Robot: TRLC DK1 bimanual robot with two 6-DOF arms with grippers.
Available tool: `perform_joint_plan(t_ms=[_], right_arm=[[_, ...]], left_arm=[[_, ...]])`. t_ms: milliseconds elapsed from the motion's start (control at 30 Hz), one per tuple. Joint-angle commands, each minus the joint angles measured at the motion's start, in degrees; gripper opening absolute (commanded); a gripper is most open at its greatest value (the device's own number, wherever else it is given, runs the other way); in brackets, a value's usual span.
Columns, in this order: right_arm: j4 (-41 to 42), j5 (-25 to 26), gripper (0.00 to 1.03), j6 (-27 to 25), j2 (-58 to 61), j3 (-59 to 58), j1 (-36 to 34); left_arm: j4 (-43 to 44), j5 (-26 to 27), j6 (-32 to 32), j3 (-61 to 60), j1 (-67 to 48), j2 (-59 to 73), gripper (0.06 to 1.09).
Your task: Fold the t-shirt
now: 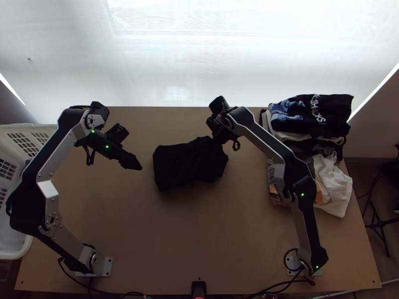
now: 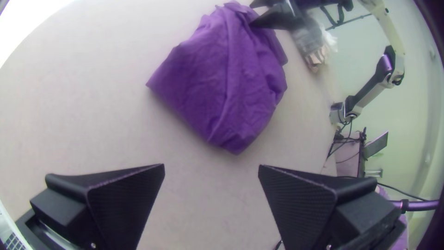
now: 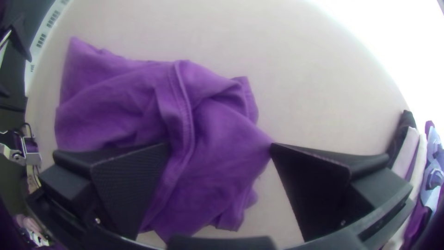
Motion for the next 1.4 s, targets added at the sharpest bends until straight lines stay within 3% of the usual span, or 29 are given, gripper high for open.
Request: perform_joint_plan(t_ms=[0, 333, 633, 833, 967, 1367], right_arm=[[0.01, 0.66, 0.99, -0.01, 1.16, 1.61, -0.76], [-2.27, 0.48, 0.99, 0.52, -1.74, 8.99, 1.79], [-3.15, -10.42, 0.99, -2.12, -0.24, 11.46, 9.70], [-3.24, -13.40, 0.99, -6.95, 1.51, 15.06, 16.99], [-2.89, -13.49, 0.99, -7.65, 4.59, 15.50, 19.54], [1.15, -15.78, 0.99, -6.16, 17.16, 15.41, 16.55]], left_arm=[[-0.29, 0.06, 0.33, -0.69, 1.00, -0.82, 1.04], [-0.29, 0.06, 0.07, -1.57, 0.21, -2.14, 1.04], [7.18, 4.72, -0.46, -3.95, -1.02, -3.37, 1.04], [10.96, -1.52, -2.65, -5.62, 0.56, -3.19, 1.04], [11.14, -1.87, -3.62, -6.58, 4.69, -4.16, 1.04], [12.45, -3.02, -3.53, -15.90, 8.56, -10.66, 1.04]])
